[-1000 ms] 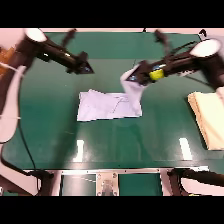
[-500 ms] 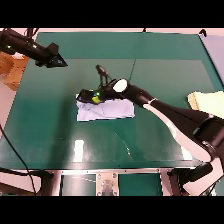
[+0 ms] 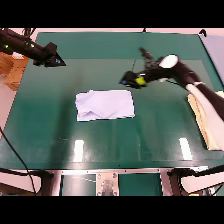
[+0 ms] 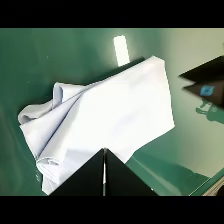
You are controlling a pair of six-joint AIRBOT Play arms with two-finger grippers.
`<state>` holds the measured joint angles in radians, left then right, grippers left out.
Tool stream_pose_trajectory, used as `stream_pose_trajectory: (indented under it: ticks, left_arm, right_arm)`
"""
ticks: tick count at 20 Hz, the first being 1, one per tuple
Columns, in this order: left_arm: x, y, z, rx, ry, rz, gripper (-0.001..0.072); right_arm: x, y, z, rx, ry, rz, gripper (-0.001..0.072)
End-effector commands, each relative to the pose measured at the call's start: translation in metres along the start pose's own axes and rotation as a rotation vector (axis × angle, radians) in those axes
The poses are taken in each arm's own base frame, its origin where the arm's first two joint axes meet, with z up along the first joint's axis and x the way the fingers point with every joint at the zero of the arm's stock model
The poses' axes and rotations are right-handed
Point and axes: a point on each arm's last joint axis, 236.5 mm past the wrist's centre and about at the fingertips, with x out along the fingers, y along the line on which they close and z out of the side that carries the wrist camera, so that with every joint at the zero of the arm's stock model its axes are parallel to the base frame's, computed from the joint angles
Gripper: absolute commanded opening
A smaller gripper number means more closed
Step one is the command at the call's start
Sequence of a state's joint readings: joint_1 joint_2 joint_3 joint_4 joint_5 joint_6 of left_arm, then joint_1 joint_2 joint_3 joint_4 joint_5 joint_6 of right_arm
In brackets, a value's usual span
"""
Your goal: Fold the shirts.
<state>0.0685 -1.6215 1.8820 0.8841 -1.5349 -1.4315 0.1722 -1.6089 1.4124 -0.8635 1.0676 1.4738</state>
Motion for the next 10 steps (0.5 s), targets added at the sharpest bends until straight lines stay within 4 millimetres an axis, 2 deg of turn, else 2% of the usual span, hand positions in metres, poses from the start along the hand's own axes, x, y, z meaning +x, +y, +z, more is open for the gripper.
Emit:
stream_pose_trajectory:
  ticks: [1,2,3,5,10]
  left_arm:
    - [-0.001,0.000,0.001,0.001,-0.004,0.001,0.0026]
    - [-0.001,0.000,0.001,0.002,-0.006,0.001,0.0026]
    - [-0.001,0.000,0.003,0.001,-0.011,0.002,0.0026]
    - [-0.001,0.000,0.005,0.000,-0.020,0.002,0.0026]
    - [-0.001,0.000,0.001,-0.007,-0.003,0.000,0.0025]
  right_arm:
    - [-0.028,-0.096,-0.035,0.171,0.070,-0.101,0.0492]
    - [-0.018,-0.108,-0.050,0.195,0.097,-0.088,0.0492]
    - [-0.007,-0.110,-0.060,0.209,0.117,-0.054,0.0492]
    - [0.016,-0.103,-0.071,0.226,0.152,0.024,0.0492]
    - [0.070,-0.073,-0.082,0.274,0.197,0.166,0.0491]
